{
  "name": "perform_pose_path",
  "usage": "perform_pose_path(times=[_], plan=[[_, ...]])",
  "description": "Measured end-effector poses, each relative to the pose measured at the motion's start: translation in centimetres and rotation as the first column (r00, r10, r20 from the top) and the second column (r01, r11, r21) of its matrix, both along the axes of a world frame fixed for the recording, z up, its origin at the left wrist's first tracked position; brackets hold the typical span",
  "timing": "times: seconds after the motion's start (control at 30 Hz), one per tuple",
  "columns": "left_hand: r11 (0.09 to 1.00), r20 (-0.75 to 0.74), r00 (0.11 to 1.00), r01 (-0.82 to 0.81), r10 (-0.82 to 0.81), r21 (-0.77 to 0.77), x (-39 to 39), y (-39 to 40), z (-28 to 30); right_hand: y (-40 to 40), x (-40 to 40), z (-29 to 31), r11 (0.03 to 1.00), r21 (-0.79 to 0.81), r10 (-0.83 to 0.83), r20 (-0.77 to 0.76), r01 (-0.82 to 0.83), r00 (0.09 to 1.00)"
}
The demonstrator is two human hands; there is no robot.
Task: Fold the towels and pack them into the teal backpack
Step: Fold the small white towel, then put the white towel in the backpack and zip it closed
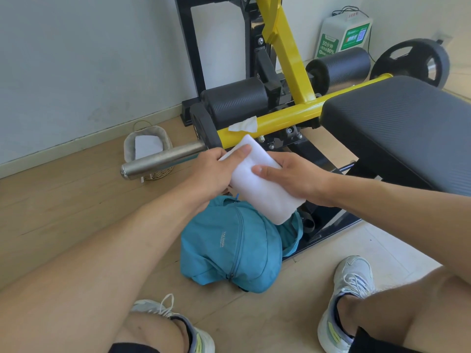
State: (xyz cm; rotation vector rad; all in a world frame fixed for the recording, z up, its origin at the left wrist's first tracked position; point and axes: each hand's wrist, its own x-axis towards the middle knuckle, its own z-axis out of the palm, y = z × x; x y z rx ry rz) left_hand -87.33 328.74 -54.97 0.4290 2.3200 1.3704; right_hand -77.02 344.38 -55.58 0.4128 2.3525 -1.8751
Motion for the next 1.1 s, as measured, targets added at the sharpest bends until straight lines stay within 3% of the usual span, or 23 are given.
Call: perform_pose_path(times=[0.13, 0.2, 0.27, 0.37, 0.43, 0.5, 0.6, 0.7, 0.8, 0.87, 0.97, 1.03, 1.1], plan=[[0.991, -0.073, 0.996, 0.042, -0.052, -0.126, -0.4, 0.1, -1.3, 0.8, -0.6, -0.4, 0.981, 0.193, -0.007, 0.087, -0.01, 0.996], [0.968, -0.029, 0.996, 0.078, -0.087, -0.24, -0.7, -0.2, -2.0, 1.7, -0.6, -1.5, 0.918, 0.389, -0.004, 0.201, -0.076, 0.98], [0.93, -0.01, 0.99, 0.127, -0.139, -0.344, -1.0, -0.5, -2.3, 2.8, -0.3, -3.0, 0.859, 0.473, -0.009, 0.399, -0.197, 0.917], [0.909, -0.003, 0.981, 0.177, -0.192, -0.378, -1.3, -0.5, -2.6, 4.4, 0.2, -5.5, 0.926, 0.264, -0.02, 0.747, -0.269, 0.664], [0.885, 0.001, 0.971, 0.217, -0.238, -0.411, -1.2, -0.3, -2.8, 4.8, 0.6, -7.2, 0.978, 0.125, -0.007, 0.825, -0.17, 0.565], [0.858, 0.02, 0.959, 0.261, -0.281, -0.442, -1.1, 0.0, -3.1, 4.2, 1.0, -9.2, 0.997, 0.043, -0.072, 0.802, 0.064, 0.592], [0.831, 0.06, 0.949, 0.301, -0.31, -0.467, -1.2, 0.1, -3.9, 1.5, 2.7, -14.2, 0.893, -0.17, -0.137, 0.779, 0.416, 0.612], [0.811, 0.09, 0.94, 0.33, -0.329, -0.484, -1.2, 0.1, -4.5, -1.8, 5.5, -19.3, 0.735, -0.326, -0.105, 0.812, 0.595, 0.574], [0.769, 0.107, 0.925, 0.363, -0.364, -0.526, -1.2, 0.4, -5.0, -3.1, 6.8, -20.9, 0.66, -0.355, -0.143, 0.806, 0.662, 0.575], [0.739, 0.117, 0.923, 0.366, -0.367, -0.566, -1.4, 0.4, -5.5, -3.4, 6.4, -21.4, 0.683, -0.338, -0.228, 0.743, 0.647, 0.63], [0.697, 0.139, 0.928, 0.353, -0.346, -0.624, -1.6, 0.6, -6.3, -4.5, 4.8, -20.0, 0.874, -0.188, -0.295, 0.526, 0.447, 0.798], [0.681, 0.157, 0.935, 0.34, -0.318, -0.648, -1.8, 0.6, -6.9, -6.2, 3.5, -18.3, 0.976, -0.039, -0.189, 0.341, 0.215, 0.921], [0.674, 0.17, 0.945, 0.318, -0.278, -0.666, -2.2, 0.5, -7.8, -8.3, 2.3, -16.3, 0.999, 0.049, -0.025, 0.185, 0.017, 0.982]])
